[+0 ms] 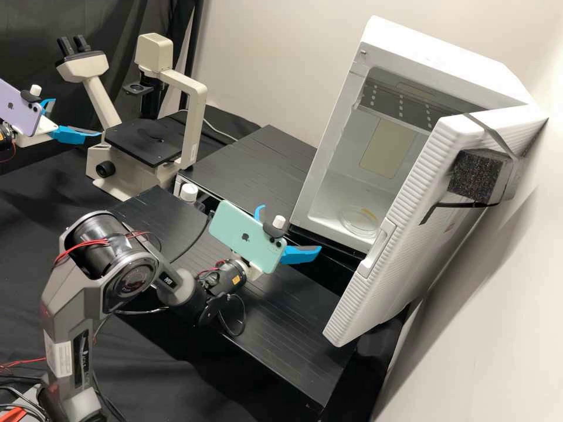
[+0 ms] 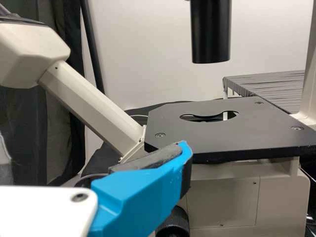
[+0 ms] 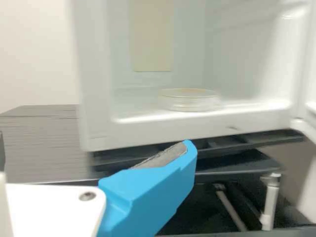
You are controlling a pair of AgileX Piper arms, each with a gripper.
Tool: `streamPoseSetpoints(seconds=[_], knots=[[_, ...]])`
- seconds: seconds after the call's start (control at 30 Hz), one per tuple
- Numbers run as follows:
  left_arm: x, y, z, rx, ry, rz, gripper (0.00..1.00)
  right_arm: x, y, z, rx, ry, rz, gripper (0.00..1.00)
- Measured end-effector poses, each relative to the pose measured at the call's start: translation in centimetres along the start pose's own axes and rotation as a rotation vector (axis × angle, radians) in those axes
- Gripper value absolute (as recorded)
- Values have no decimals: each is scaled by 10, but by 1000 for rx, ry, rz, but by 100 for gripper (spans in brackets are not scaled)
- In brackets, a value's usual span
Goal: Take out the petri dish and place it under the microscope.
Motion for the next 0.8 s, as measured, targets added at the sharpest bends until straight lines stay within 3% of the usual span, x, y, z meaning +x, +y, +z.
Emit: streamPoseSetpoints(seconds=[0.4,0.8], knots=[[0,0,0,0,0,0,100,42,39,9,-39,16,130,100],[0,0,0,0,0,0,100,88,56,25,-67,-51,128,100]])
